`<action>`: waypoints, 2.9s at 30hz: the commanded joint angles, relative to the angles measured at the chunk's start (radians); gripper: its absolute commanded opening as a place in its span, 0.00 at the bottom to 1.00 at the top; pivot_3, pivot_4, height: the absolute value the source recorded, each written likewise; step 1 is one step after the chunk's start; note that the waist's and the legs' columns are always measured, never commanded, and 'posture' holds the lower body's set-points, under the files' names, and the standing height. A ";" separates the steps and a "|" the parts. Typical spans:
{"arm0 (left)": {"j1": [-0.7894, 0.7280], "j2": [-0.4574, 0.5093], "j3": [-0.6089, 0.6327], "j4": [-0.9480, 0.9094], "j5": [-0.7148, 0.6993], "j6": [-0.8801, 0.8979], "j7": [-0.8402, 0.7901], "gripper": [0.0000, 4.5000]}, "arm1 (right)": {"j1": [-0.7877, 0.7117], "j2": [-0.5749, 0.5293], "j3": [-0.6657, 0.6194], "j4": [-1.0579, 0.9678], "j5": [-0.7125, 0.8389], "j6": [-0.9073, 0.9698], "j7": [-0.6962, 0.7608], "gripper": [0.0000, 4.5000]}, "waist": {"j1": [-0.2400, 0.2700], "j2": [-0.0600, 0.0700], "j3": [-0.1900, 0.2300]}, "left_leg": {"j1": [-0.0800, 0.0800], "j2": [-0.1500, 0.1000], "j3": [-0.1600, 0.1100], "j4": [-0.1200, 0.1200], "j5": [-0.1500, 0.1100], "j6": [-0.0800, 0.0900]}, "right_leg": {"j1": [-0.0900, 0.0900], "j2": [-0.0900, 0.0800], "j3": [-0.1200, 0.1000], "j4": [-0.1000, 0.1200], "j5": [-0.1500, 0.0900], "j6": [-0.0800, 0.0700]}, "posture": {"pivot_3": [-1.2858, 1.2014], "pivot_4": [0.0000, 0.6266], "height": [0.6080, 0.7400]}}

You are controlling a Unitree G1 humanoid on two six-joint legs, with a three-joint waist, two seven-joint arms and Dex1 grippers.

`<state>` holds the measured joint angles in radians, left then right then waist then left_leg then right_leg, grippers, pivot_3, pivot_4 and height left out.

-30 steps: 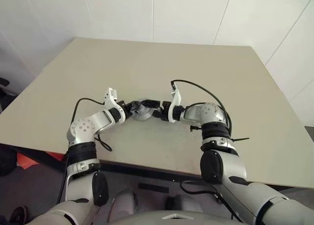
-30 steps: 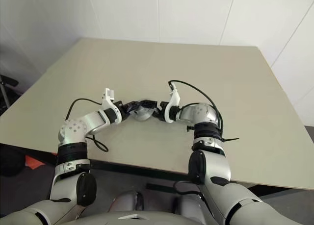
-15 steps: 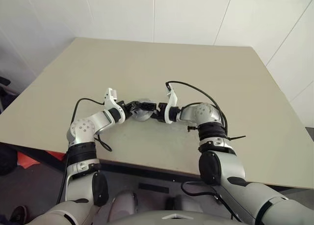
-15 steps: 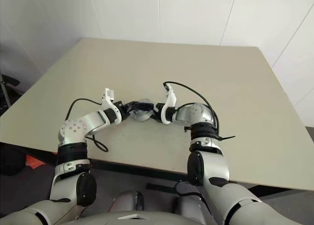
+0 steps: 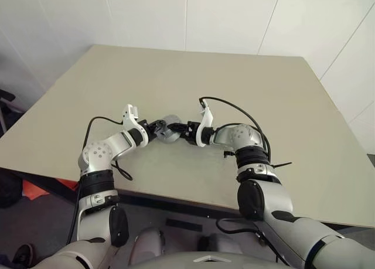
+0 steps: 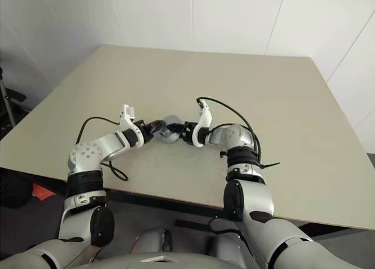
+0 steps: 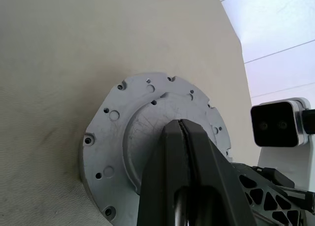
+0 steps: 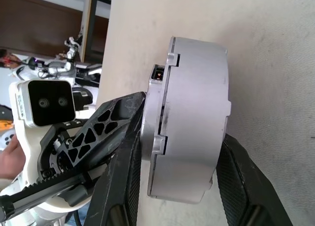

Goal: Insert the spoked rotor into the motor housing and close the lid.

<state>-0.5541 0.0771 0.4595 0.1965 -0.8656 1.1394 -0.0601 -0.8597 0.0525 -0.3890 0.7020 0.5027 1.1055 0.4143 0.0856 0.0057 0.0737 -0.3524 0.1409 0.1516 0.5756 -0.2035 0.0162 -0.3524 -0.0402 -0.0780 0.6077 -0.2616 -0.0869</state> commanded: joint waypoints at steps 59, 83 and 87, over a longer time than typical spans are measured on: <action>0.120 -0.015 0.139 -0.097 -0.283 -0.167 -0.057 0.00 | -0.258 -0.003 -0.439 0.292 0.428 -0.240 -0.268 0.44 | 0.011 0.000 0.000 | -0.031 0.003 0.000 0.020 -0.002 0.009 | -0.028 -0.001 -0.003 0.017 0.003 0.003 | 0.52 0.00 1.00; 0.089 -0.049 0.198 0.026 -0.655 -0.162 0.066 0.99 | -0.221 0.019 -0.398 0.148 0.536 -0.037 -0.317 0.44 | 0.015 0.000 0.000 | -0.032 0.003 0.000 0.023 -0.003 0.007 | -0.027 -0.001 -0.003 0.017 0.005 0.006 | 0.52 0.00 1.00; 0.082 -0.056 0.168 0.014 -0.764 -0.128 0.080 0.99 | -0.192 0.038 -0.387 0.113 0.542 -0.009 -0.346 0.44 | 0.017 0.000 0.000 | -0.032 0.003 0.000 0.023 -0.003 0.006 | -0.027 -0.001 -0.003 0.017 0.005 0.006 | 0.52 0.00 1.00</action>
<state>-0.4528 0.0169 0.6444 0.2337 -1.5659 0.9946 0.0170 -1.0356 0.0848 -0.7761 0.8666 0.9913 1.0799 0.0637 0.1029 0.0053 0.0738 -0.3845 0.1439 0.1520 0.5987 -0.2070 0.0222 -0.3793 -0.0415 -0.0809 0.6247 -0.2568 -0.0803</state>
